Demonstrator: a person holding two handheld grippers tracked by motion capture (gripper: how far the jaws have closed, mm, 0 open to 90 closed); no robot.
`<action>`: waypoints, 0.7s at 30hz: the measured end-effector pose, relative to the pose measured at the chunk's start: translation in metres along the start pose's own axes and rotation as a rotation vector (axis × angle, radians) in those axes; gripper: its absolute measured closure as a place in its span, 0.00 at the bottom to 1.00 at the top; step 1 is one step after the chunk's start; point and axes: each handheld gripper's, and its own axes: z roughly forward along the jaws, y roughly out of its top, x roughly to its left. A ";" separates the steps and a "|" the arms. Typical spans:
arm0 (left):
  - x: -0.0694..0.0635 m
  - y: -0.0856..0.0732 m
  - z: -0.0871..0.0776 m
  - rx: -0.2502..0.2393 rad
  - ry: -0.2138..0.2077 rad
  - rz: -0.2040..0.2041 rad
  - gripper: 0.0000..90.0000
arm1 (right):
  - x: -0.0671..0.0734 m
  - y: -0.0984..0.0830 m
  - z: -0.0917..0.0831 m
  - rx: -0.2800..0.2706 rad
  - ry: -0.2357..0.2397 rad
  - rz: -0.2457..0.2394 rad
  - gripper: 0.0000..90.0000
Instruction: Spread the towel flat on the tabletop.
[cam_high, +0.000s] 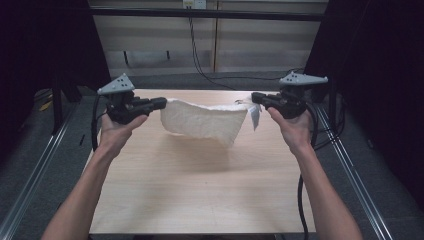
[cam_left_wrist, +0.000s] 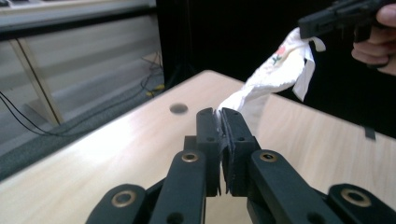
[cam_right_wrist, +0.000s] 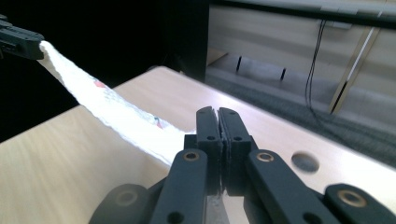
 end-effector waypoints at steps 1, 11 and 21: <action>-0.002 -0.007 0.001 0.008 -0.009 -0.006 0.97 | -0.001 -0.008 -0.001 0.005 0.004 0.007 0.98; -0.021 -0.051 -0.009 0.050 -0.064 -0.018 0.97 | 0.012 -0.065 -0.003 0.065 0.076 0.047 0.97; -0.046 -0.104 -0.013 0.140 -0.127 -0.031 0.96 | 0.038 -0.121 -0.018 0.142 0.119 0.056 0.97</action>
